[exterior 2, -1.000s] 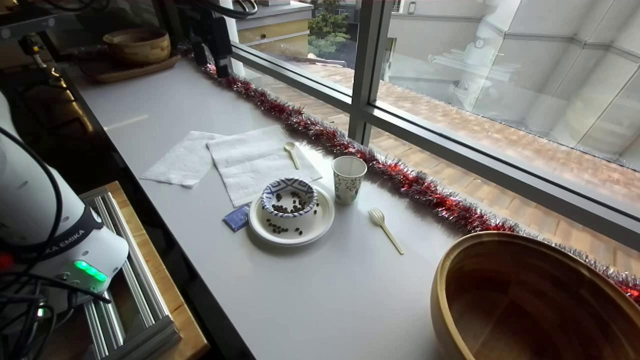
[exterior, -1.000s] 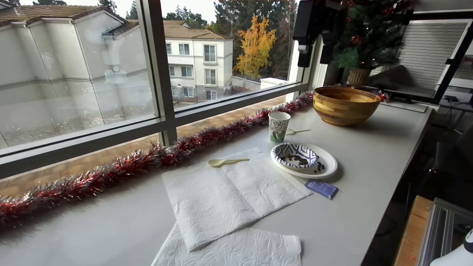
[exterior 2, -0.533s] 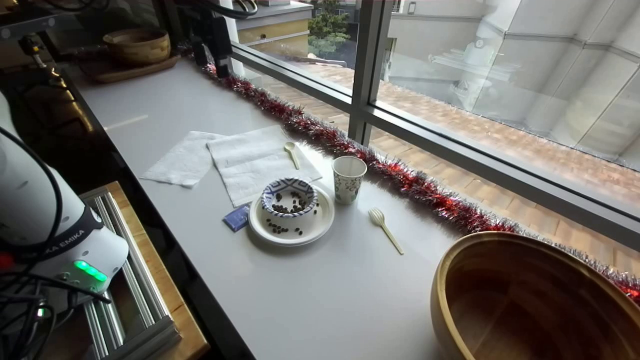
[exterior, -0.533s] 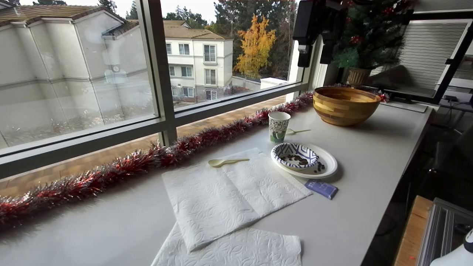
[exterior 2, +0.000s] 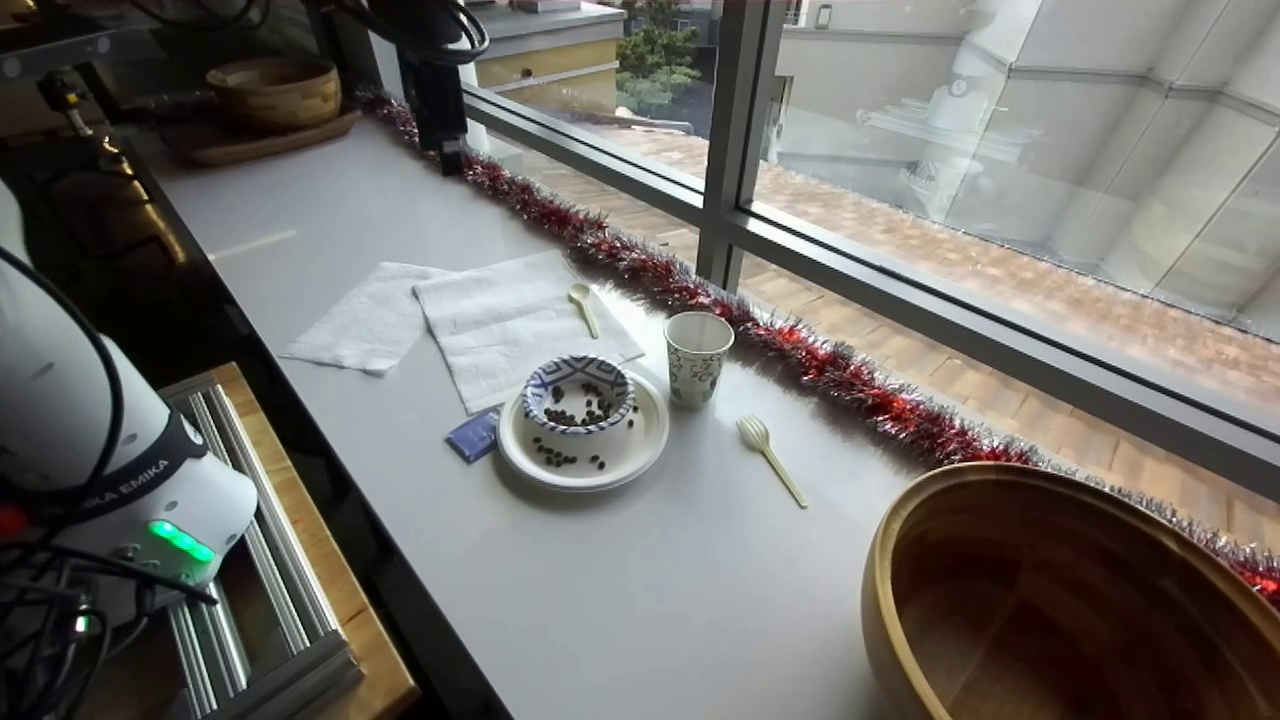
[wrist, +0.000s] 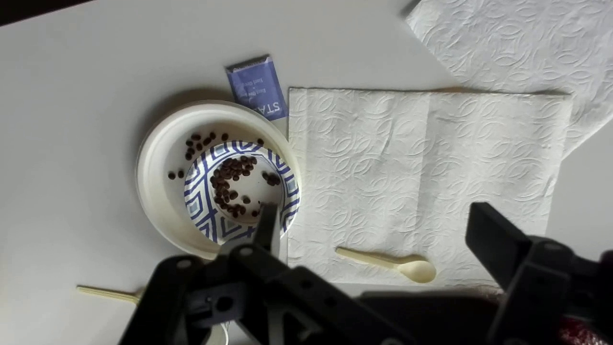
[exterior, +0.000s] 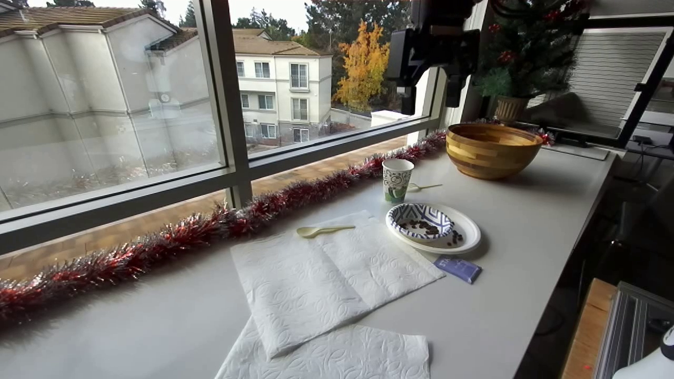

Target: Pour the contents in the smaller bowl on to the plate

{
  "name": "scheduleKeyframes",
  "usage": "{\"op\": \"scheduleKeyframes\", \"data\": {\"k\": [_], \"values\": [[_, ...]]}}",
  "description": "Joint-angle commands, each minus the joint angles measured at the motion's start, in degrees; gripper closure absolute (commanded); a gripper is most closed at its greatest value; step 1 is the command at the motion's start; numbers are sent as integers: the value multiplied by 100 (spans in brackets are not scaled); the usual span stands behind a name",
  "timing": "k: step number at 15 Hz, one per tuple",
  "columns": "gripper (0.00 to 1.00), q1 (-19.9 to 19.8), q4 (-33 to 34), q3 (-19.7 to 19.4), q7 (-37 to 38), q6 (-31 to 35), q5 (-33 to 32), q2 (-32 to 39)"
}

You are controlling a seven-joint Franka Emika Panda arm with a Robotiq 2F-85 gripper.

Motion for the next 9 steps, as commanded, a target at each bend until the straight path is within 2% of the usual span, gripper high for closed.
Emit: {"op": "scheduleKeyframes", "data": {"k": [1, 5, 9], "values": [[0, -233, 618, 290, 1215, 354, -112, 1154], [0, -282, 934, 343, 2631, 996, -433, 2012], [0, -149, 1157, 147, 3465, 1482, -960, 2766]]}}
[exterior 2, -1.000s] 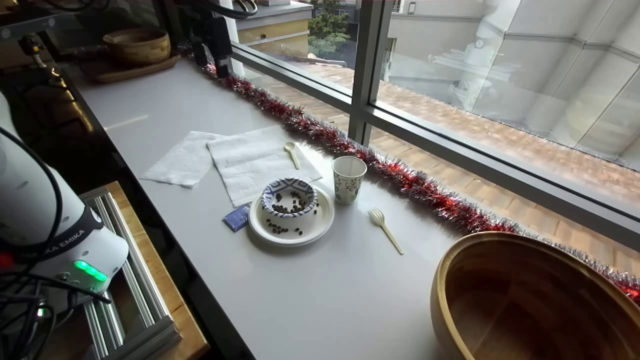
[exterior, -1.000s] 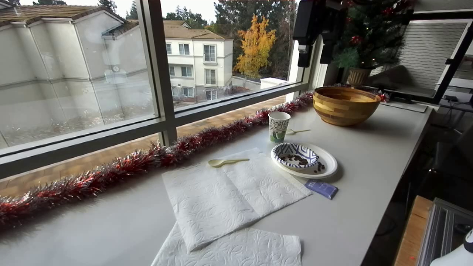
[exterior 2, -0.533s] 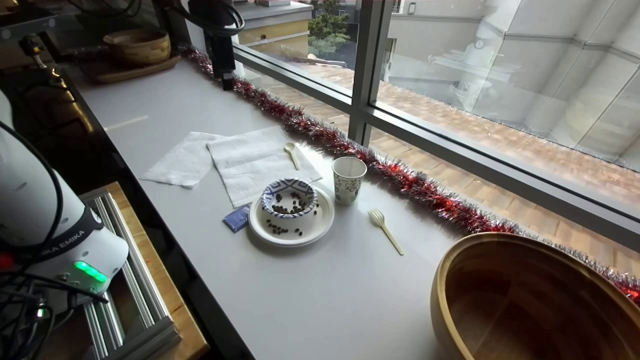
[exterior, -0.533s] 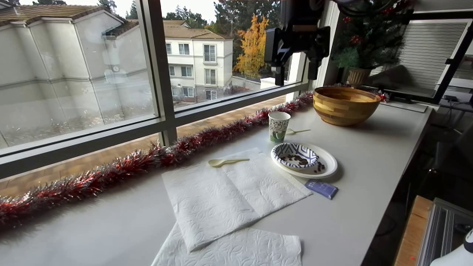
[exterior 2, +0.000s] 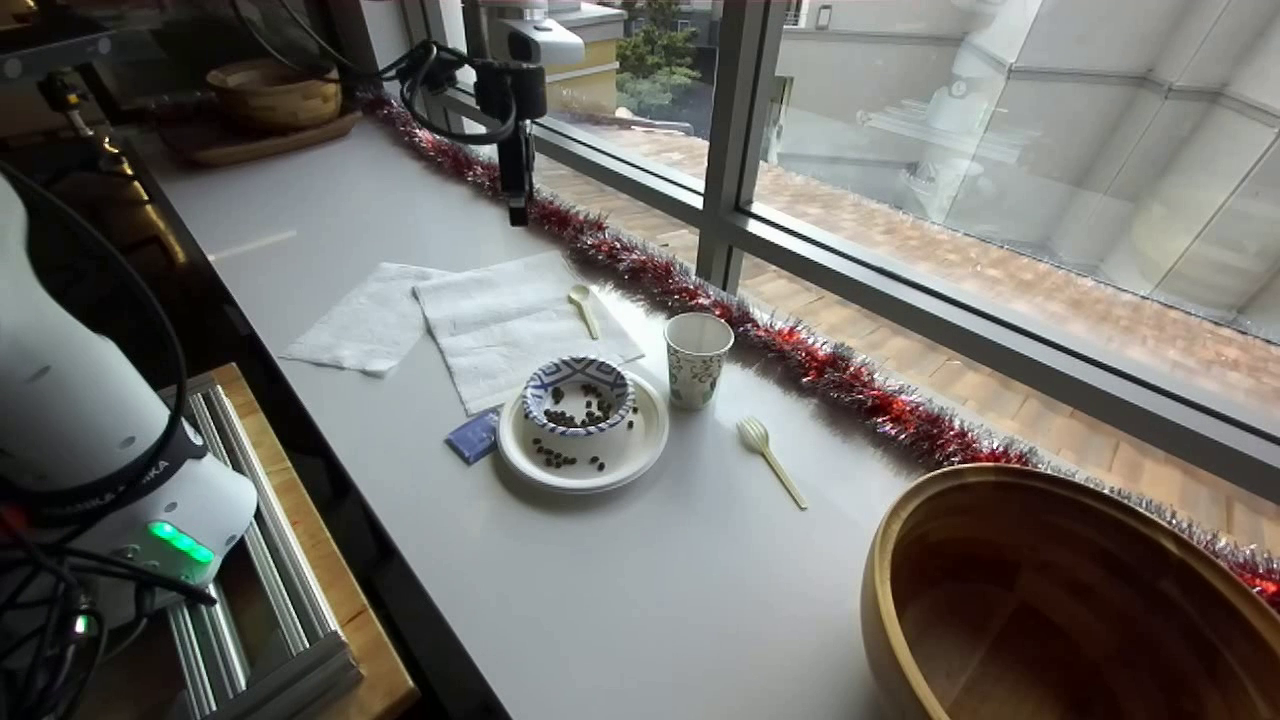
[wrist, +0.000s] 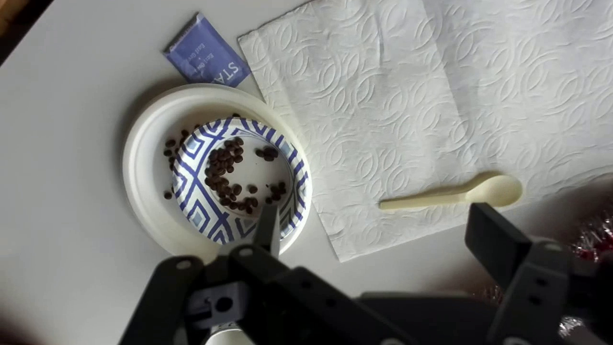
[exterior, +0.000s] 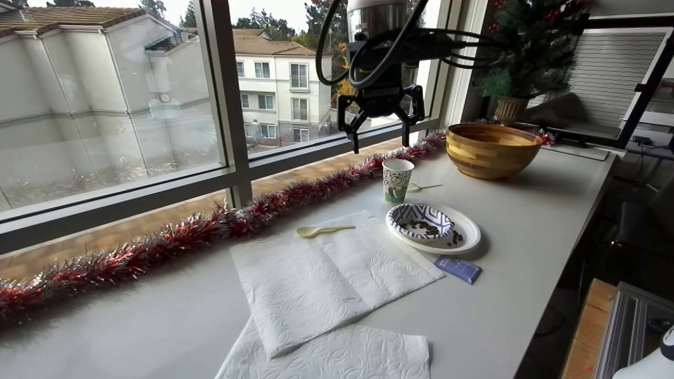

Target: Pour the contents in the smaller bowl on to the plate

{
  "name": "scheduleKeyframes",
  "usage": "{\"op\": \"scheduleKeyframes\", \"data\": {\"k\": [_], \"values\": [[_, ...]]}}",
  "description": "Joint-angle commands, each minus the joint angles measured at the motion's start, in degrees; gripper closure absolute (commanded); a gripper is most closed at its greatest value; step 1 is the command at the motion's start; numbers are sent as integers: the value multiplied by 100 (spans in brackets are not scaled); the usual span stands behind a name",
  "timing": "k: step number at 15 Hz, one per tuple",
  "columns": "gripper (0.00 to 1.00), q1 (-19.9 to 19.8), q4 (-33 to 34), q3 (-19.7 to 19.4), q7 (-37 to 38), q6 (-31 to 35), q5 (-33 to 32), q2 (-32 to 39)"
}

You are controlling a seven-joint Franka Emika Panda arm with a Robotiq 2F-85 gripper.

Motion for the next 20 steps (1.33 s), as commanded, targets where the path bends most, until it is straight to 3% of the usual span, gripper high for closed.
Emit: {"op": "scheduleKeyframes", "data": {"k": [1, 8, 16, 20], "values": [[0, 86, 323, -144, 651, 474, -568, 738], [0, 296, 520, -707, 609, 1336, -1854, 1833], [0, 417, 706, -1129, 201, 1512, -1496, 2667], [0, 511, 615, -1238, 285, 1536, -1573, 2626]]}}
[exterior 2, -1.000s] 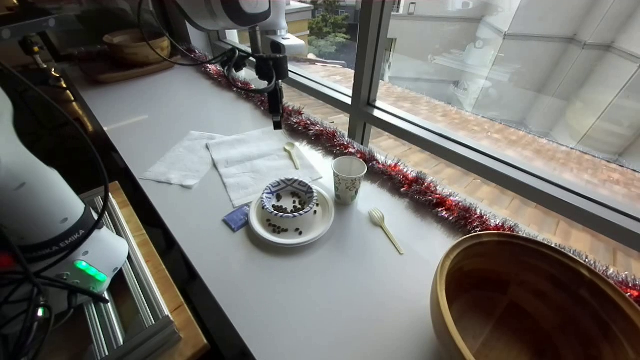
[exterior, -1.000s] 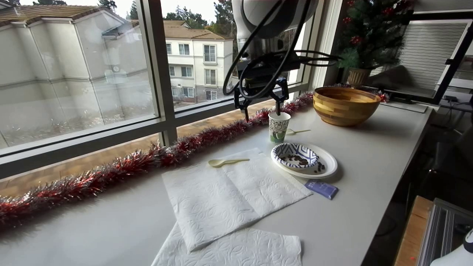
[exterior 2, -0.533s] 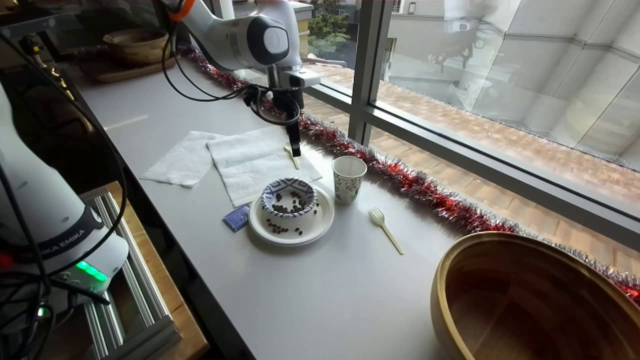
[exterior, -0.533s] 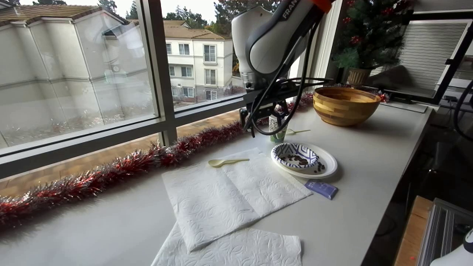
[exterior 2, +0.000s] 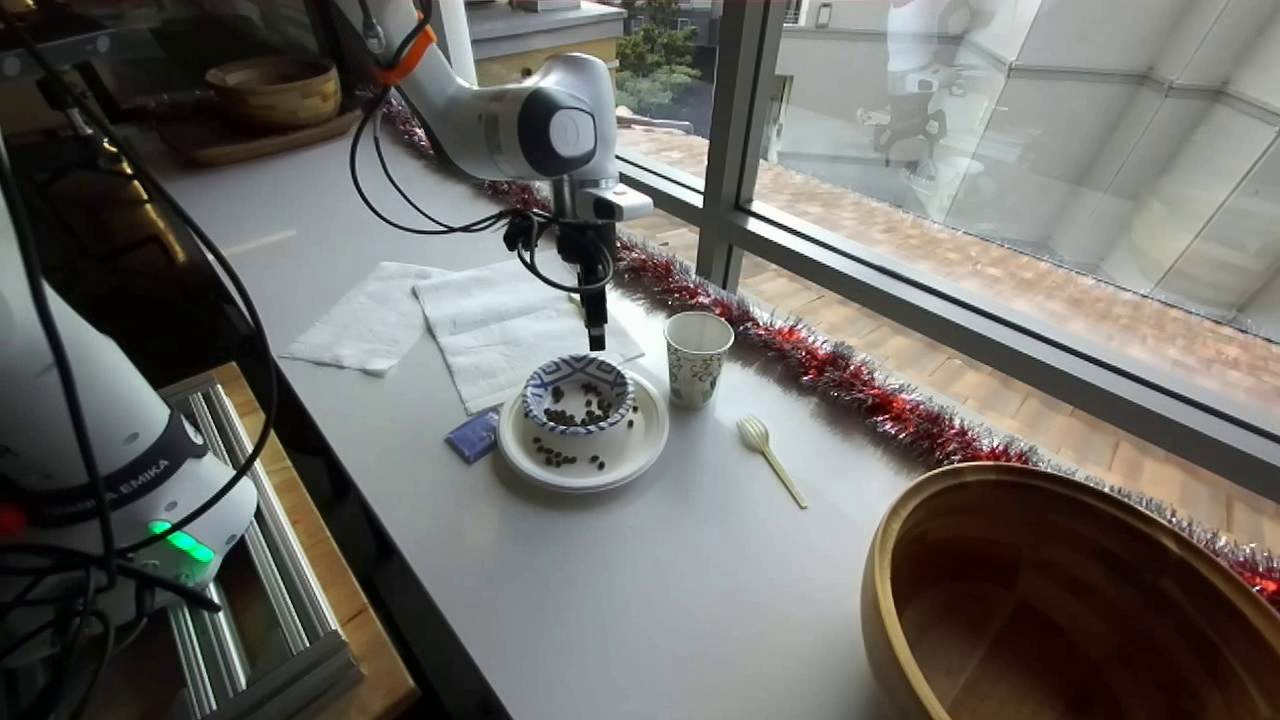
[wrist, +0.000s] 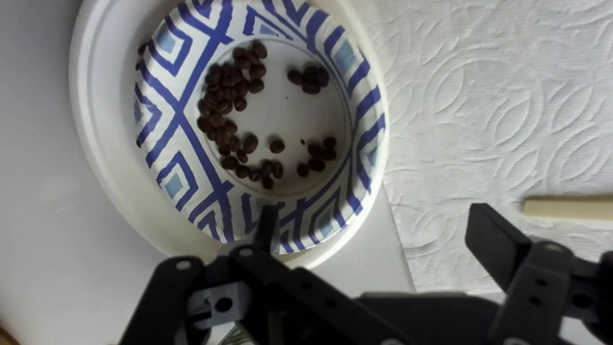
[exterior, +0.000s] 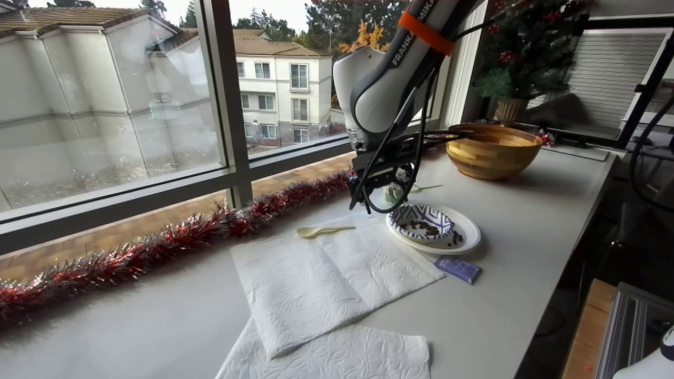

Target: Pour the contents in the smaller bowl on to the plate

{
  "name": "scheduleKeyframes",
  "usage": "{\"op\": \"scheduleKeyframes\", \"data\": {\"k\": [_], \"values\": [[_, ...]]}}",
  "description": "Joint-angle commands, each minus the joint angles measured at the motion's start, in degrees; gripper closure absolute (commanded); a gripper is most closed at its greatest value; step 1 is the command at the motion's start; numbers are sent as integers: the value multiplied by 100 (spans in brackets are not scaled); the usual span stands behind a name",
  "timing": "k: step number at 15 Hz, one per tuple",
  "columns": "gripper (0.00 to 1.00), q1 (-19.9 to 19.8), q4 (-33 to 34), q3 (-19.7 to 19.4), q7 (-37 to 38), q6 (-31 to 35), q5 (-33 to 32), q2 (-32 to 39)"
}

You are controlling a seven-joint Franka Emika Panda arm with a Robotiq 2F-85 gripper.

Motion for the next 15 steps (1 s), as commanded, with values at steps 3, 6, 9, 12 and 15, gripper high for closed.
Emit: {"op": "scheduleKeyframes", "data": {"k": [3, 6, 9, 12, 15], "values": [[0, 240, 20, -225, -22, -13, 60, 80], [0, 331, 16, -290, -12, -101, 51, 176], [13, 405, 25, -339, -14, -102, 74, 266], [37, 478, 19, -389, -4, -108, 58, 302], [43, 512, 6, -419, -30, -141, 62, 296]]}}
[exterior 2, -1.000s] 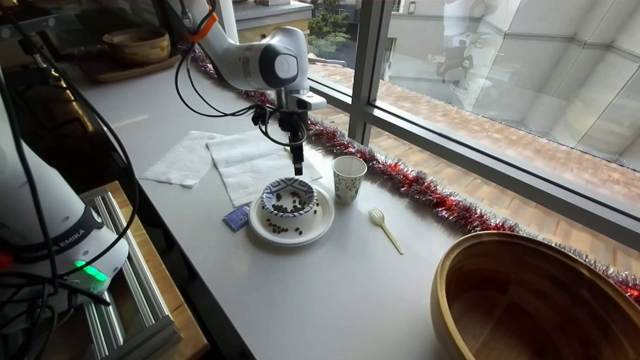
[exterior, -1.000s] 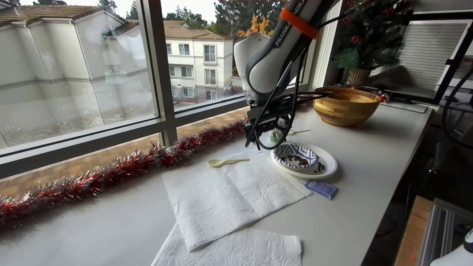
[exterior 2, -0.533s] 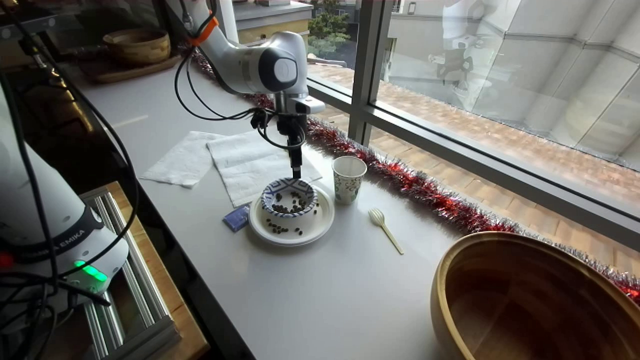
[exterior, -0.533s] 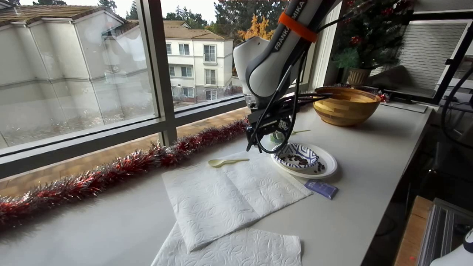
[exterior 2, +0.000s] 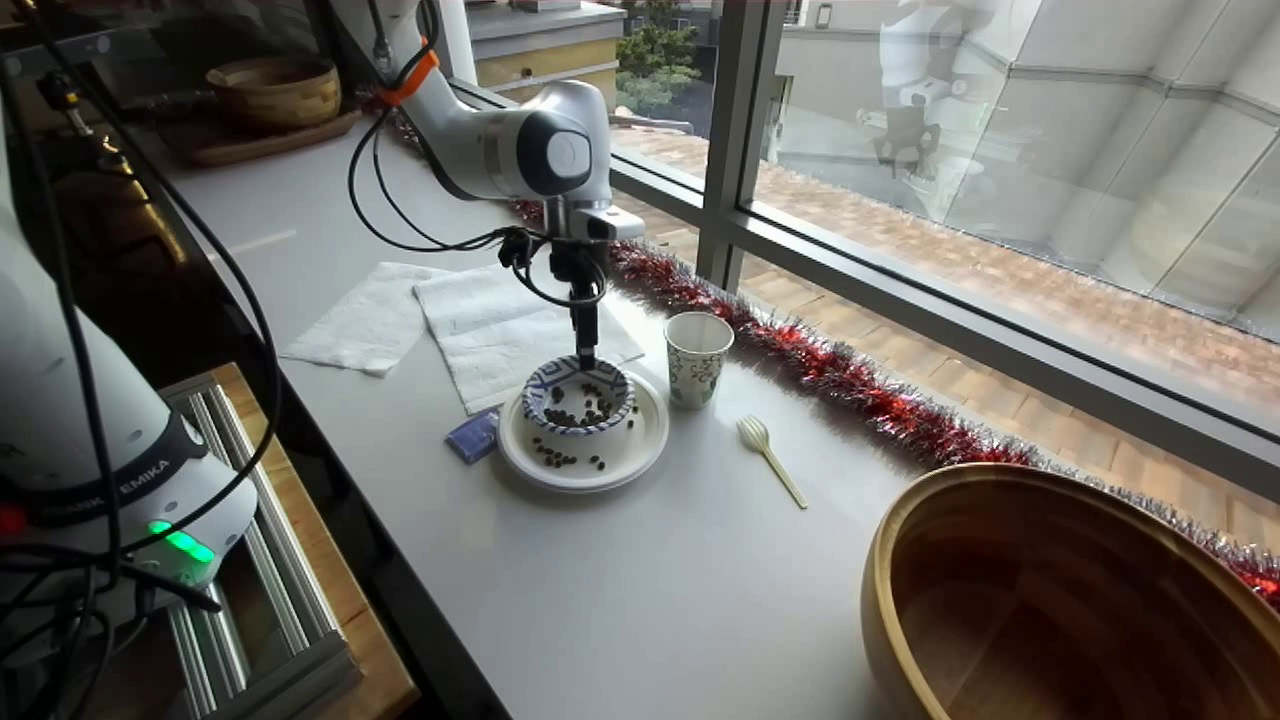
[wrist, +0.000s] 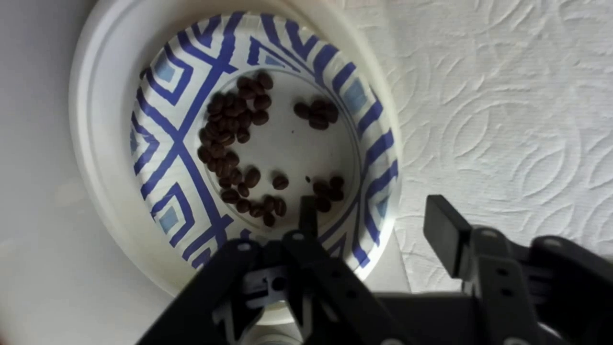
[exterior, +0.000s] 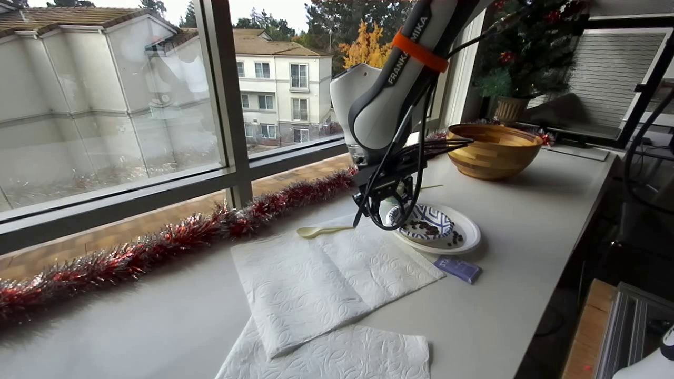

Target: Pour the contents in the smaller bowl on to the plate

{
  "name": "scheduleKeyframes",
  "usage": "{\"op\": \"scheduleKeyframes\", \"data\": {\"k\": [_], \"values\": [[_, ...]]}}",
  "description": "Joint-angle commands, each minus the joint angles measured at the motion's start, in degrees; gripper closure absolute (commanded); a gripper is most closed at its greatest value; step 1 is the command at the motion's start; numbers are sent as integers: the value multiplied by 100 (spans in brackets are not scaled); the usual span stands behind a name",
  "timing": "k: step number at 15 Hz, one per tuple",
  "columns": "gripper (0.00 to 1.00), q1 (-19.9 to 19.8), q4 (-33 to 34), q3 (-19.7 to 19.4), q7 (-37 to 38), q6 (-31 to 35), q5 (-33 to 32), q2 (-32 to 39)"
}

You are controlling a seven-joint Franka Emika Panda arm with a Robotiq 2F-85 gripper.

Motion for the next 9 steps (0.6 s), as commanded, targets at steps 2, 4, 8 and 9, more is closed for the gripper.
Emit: {"op": "scheduleKeyframes", "data": {"k": [2, 4, 8, 9], "values": [[45, 153, 9, -134, -36, -135, 50, -21], [49, 158, 2, -144, -45, -148, 47, -30], [52, 150, 26, -158, -62, -200, 32, 50], [51, 149, 30, -163, -59, -201, 28, 64]]}}
